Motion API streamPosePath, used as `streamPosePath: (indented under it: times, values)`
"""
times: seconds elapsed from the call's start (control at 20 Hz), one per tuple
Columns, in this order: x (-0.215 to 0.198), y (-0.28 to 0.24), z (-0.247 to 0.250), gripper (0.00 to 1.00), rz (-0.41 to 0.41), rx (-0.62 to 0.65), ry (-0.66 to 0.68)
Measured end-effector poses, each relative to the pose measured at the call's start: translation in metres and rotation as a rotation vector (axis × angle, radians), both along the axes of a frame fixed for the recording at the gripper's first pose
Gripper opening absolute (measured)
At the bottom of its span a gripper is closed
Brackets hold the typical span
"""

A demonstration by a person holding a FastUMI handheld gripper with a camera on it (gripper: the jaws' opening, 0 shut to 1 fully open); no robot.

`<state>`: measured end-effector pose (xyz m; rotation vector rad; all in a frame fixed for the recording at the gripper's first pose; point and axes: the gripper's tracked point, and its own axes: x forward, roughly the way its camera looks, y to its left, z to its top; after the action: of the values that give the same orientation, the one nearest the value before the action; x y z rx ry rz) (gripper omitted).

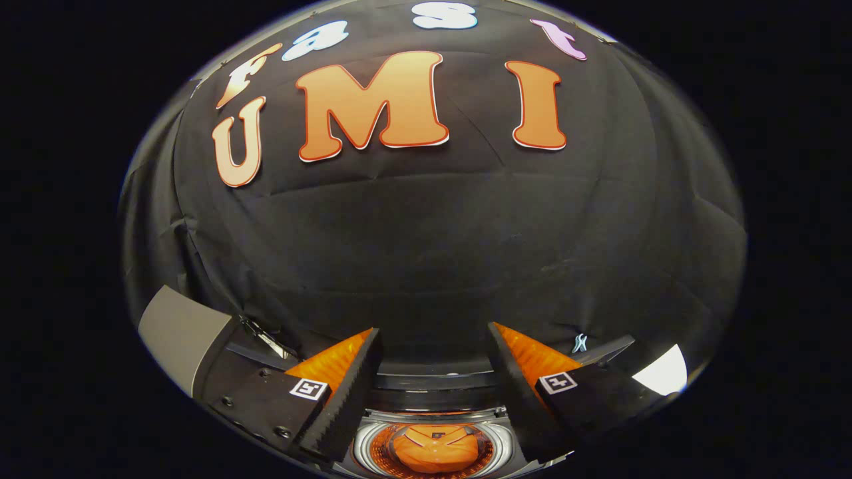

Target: Put the clothes into the washing machine and then close the washing machine lid.

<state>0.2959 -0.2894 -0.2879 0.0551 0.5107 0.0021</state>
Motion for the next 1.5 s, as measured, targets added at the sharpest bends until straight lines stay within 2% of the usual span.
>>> streamPosePath:
  times: [0.85, 1.5]
  values:
    - [-0.081, 0.007, -0.009, 0.99, 0.0, -0.018, -0.104]
    - [-0.111, 0.009, -0.027, 1.0, 0.041, 0.001, -0.153]
